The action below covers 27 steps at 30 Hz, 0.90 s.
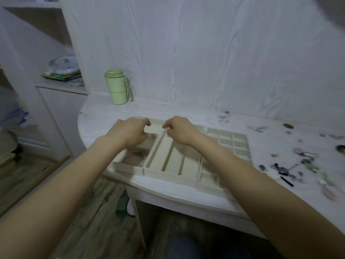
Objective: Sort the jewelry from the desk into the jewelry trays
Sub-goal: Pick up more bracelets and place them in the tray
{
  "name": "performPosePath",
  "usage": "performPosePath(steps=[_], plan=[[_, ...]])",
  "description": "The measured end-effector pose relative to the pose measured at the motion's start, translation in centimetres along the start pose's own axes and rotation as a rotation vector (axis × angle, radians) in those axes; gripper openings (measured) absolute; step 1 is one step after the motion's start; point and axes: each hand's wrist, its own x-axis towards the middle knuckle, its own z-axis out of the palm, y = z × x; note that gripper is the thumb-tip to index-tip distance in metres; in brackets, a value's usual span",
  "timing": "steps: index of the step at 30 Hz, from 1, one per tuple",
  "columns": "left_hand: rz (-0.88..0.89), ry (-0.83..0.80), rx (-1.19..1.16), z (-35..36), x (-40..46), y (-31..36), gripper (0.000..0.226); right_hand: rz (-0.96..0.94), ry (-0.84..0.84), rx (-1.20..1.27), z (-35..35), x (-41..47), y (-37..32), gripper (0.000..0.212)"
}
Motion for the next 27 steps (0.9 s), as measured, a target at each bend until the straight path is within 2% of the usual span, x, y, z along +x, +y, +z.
performPosePath(steps=[7, 14, 21, 27], plan=[[0.215, 0.058, -0.226, -0.9, 3.0, 13.0, 0.037, 0.259, 0.134, 0.002, -6.5, -8.4, 9.4, 0.039], [0.406, 0.098, -0.322, -0.2, 4.3, 30.2, 0.034, 0.486, 0.231, -0.013, -10.6, -18.1, 20.0, 0.041], [0.619, -0.076, -0.304, 1.9, 6.7, 44.5, 0.039, 0.701, 0.263, -0.041, -13.8, -24.9, 30.6, 0.044], [0.727, -0.263, -0.204, 3.9, 8.6, 51.9, 0.051, 0.863, 0.287, -0.051, -15.5, -27.5, 36.6, 0.038]])
